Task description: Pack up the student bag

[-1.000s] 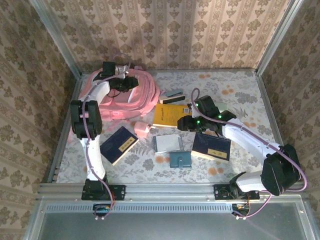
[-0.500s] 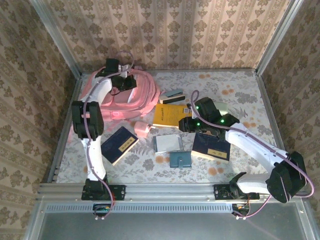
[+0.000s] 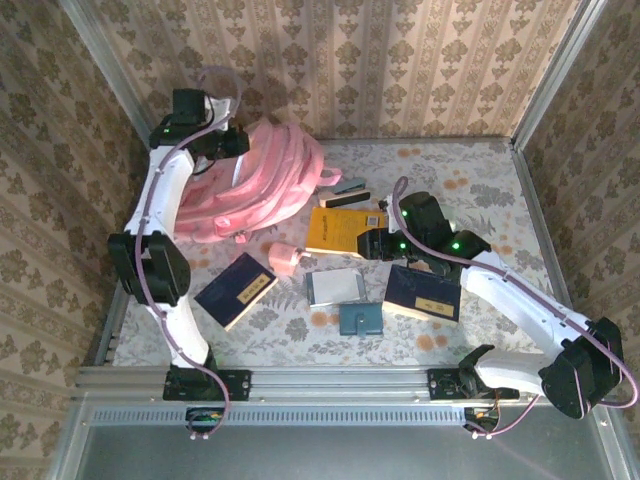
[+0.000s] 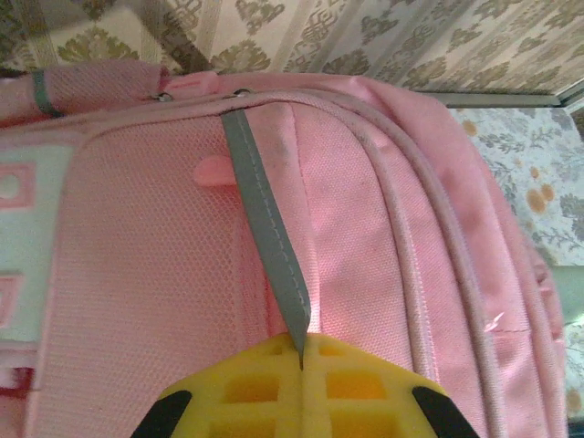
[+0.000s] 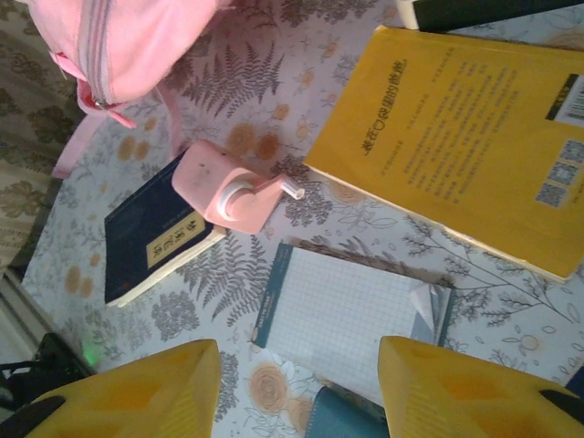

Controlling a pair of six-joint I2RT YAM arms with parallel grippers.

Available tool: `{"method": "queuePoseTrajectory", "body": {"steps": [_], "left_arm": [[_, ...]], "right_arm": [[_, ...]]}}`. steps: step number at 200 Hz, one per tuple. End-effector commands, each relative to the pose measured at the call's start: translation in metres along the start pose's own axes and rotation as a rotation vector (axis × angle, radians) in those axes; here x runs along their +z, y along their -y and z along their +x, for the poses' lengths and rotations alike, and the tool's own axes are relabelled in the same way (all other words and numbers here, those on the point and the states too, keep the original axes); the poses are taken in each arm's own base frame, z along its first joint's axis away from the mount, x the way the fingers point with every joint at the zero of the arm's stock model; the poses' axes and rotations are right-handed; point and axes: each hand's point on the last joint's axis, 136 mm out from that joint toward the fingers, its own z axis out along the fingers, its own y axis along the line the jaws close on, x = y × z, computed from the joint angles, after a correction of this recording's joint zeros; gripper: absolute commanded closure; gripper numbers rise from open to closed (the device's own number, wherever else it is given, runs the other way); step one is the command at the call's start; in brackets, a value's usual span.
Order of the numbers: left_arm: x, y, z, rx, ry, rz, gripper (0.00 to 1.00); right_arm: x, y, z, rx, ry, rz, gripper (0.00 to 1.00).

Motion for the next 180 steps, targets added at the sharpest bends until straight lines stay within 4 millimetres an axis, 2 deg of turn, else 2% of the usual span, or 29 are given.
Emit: {"method": "queuePoseTrajectory", "body": {"steps": [1,27,59,90,100,119,123,140,148,153,161,180], "left_arm": [[-0.061,0.043,-0.044,0.096,0.169,0.076,1.0],[-0.073,0.052,-0.043,0.054,0.19,0.071,1.0],[-0.085,0.056,-0.034,0.019,0.217,0.046,1.0],[-0.097,0.053,-0.03,-0.018,0.259,0.003,1.0],[-0.102,0.05,-0.03,-0.05,0.278,-0.024,1.0],[-0.109,0.05,-0.029,-0.097,0.324,-0.043,1.0],[-0.109,0.05,-0.029,-0.109,0.332,-0.051,1.0],[-0.107,0.049,-0.026,-0.19,0.348,-0.075,1.0],[-0.104,0.047,-0.024,-0.231,0.346,-0.079,1.0],[-0.102,0.046,-0.022,-0.254,0.345,-0.081,1.0],[-0.099,0.045,-0.02,-0.279,0.345,-0.078,1.0],[-0.093,0.04,-0.016,-0.339,0.343,-0.085,1.0]], "right_arm": [[-0.007,-0.02,-0.009,-0.025,0.019,-0.079,0.49],[-0.007,-0.032,-0.01,-0.069,0.01,-0.095,0.48],[0.0,-0.042,-0.025,-0.041,0.01,-0.112,0.48],[0.009,-0.081,-0.036,-0.075,-0.016,-0.207,0.49],[0.012,-0.095,-0.033,-0.143,-0.021,-0.195,0.49],[0.017,-0.109,-0.027,-0.212,-0.003,-0.171,0.52],[0.03,-0.105,-0.022,-0.215,-0.017,-0.153,0.54],[0.046,-0.108,-0.011,-0.243,-0.008,-0.146,0.57],[0.054,-0.113,-0.004,-0.276,-0.001,-0.175,0.57],[0.059,-0.118,0.0,-0.305,0.01,-0.195,0.53],[0.061,-0.125,0.002,-0.373,0.07,-0.211,0.49],[0.064,-0.143,0.013,-0.587,0.271,-0.259,0.51]]}}
